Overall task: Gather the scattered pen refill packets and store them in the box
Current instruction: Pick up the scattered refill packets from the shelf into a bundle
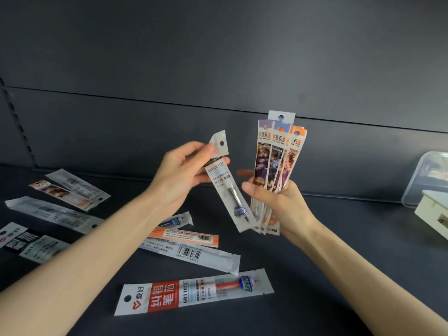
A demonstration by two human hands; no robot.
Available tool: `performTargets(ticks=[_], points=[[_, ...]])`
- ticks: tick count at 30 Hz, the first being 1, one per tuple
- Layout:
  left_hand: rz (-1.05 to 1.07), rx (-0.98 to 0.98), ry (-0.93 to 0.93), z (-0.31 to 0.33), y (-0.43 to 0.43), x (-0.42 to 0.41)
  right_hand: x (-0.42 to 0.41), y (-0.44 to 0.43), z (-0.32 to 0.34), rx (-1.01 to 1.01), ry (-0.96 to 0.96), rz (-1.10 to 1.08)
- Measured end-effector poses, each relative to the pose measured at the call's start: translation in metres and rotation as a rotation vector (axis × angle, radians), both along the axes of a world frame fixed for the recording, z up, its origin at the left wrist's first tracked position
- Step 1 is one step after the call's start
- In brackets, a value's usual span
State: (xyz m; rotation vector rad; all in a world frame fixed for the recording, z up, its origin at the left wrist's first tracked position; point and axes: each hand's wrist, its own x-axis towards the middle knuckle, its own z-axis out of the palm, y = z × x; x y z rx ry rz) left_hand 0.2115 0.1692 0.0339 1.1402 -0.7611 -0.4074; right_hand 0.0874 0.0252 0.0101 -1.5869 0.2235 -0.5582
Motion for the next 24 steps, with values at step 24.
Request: performTargets(ticks=[24], points=[[-0.094, 0.577, -0.536, -0.006, 0.022, -0.021, -0.038, 0.001, 0.000, 0.141, 0.031, 0.159]])
